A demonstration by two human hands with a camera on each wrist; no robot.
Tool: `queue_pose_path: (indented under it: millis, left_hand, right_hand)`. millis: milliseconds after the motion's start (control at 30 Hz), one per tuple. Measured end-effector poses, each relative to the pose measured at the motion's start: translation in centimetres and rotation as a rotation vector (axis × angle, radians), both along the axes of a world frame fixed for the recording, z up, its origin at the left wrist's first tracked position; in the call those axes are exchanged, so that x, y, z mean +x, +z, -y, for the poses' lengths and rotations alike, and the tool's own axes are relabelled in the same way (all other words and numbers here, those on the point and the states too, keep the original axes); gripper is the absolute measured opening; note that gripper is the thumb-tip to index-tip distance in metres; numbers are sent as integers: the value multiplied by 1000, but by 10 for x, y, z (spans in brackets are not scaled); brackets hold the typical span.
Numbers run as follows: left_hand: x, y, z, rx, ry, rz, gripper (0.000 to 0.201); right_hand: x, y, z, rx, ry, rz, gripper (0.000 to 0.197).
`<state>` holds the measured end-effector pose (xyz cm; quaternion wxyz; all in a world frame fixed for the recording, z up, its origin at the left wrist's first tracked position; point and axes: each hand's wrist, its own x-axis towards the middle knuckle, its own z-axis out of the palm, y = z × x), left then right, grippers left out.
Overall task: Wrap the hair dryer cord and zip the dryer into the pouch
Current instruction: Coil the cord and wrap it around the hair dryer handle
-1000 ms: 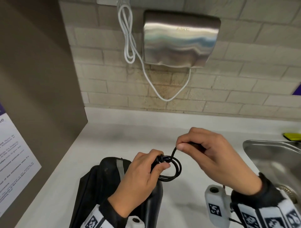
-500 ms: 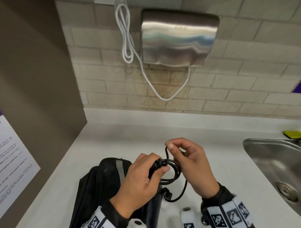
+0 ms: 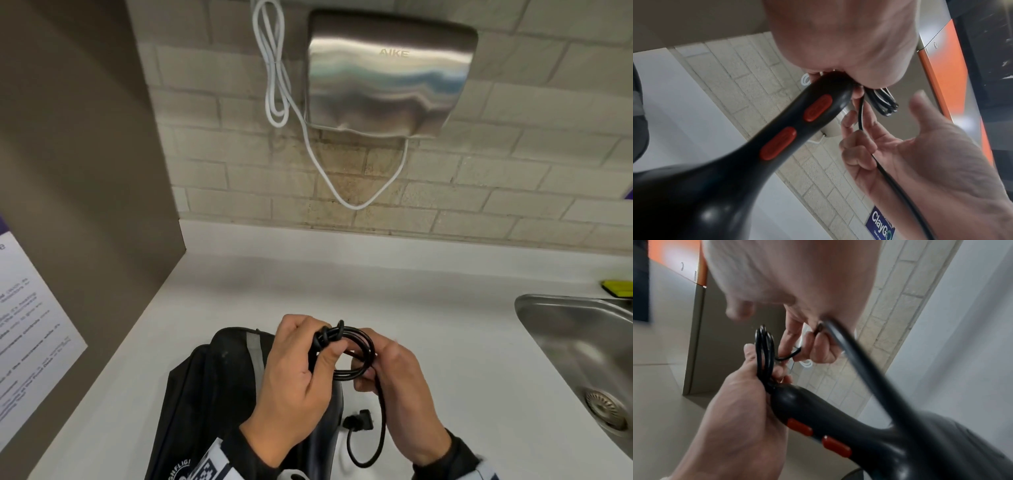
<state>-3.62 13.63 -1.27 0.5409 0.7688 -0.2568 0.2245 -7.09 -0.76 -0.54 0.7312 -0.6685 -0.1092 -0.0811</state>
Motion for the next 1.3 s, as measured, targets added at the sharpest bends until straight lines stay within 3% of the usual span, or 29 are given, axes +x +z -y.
queue_pose_path:
  millis: [67,233,333,400,533,667,767,833,1000,1133,1300]
  left_hand:
    - [1,1,0,17,22,23,29]
    - [-2,5,-2,65,-4,-37,12]
    - [-7,14,-7,-10,-78,-132,27]
    - [-9,21,-10,-47,-132,-194,25]
    - [-10,29,-12,-173,-177,-331,14]
    - [-10,34,-10,-292,-203,-457,19]
    - [-11,34,-10,-319,-221,-521,22]
    - [-12,33,-9,-266,-213,-500,24]
    - [-14,36,-4,-229,-228,-485,23]
    - [-12,37,1,-329,-280,-513,22]
    - [-10,35,0,-348,-286,-520,16]
  right_hand:
    - [-1,-2,-1,-50,8,70,54]
    - [4,3,6,-120,19,22,23]
    - [6,11,12,-204,74,54,12]
    - [7,14,14,-229,108,71,6]
    - [10,16,19,-302,138,90,10]
    - [13,15,18,-348,54,105,21]
    - [11,13,11,-313,-21,101,16]
    - [8,11,6,-320,-100,123,13]
    - [4,0,-3,-304,-424,336,35]
    - [4,-8,-8,-465,-581,531,16]
    - [-4,-1,-10,-513,-565,391,13]
